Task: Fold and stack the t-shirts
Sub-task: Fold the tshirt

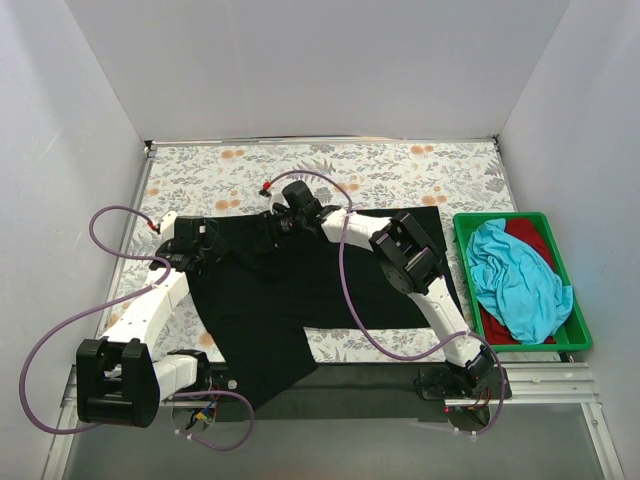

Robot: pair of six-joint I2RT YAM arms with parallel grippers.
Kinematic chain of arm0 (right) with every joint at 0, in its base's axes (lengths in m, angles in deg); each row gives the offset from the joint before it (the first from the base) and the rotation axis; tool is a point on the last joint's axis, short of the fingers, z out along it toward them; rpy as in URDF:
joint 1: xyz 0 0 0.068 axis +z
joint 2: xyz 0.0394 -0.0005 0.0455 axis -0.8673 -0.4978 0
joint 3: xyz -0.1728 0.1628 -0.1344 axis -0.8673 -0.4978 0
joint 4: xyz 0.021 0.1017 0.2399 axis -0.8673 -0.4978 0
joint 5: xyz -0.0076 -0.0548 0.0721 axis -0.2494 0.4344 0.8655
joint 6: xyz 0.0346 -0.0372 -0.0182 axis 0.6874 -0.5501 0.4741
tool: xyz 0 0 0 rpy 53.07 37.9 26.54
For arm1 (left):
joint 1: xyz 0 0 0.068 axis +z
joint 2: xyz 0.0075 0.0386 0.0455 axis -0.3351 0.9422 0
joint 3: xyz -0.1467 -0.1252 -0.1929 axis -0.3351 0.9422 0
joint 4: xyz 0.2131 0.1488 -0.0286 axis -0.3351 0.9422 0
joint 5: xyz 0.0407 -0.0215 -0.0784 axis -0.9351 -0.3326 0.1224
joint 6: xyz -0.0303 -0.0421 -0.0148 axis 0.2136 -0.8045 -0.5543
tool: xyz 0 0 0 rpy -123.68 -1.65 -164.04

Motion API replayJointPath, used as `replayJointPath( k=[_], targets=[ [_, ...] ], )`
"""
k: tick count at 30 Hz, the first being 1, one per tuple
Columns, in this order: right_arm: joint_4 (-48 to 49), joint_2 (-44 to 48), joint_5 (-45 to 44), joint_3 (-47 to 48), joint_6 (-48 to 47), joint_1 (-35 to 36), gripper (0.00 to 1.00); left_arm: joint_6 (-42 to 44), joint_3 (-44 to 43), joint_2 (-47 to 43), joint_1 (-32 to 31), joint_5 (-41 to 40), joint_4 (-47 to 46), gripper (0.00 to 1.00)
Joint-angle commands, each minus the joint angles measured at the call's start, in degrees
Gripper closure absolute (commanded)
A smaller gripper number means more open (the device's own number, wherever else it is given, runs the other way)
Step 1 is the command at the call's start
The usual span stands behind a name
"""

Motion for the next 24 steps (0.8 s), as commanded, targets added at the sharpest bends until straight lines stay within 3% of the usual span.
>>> replayJointPath(
  k=[1, 6, 9, 19, 22, 24],
  targets=[
    [1.8, -0.8, 2.3, 2.0, 0.2, 0.5, 0.69, 0.9, -0.2, -0.1, -0.2, -1.4, -1.0, 0.21],
    [1.5, 1.1, 4.8, 0.7, -1.6, 1.4, 0.94, 1.1, -0.6, 0.3, -0.2, -1.6, -1.4, 0.21],
    [0.7, 3.1, 6.3, -1.0, -4.4, 2.3, 0.98, 1.0, -0.6, 0.1, -0.2, -1.9, -1.4, 0.21],
    [-8.6, 10.1, 9.5, -7.3, -16.2, 6.7, 0.96, -0.2, -0.8, 0.0, -0.2, -4.0, -0.4, 0.21],
    [-10.5, 10.9, 10.1, -8.1, -19.0, 8.0, 0.88, -0.6, -0.8, 0.1, -0.2, -4.6, 0.0, 0.21],
    [-13.2, 11.0, 10.6, -7.7, -20.7, 8.7, 0.76, -0.8, -0.8, 0.1, -0.2, -5.0, 0.0, 0.21]
  ],
)
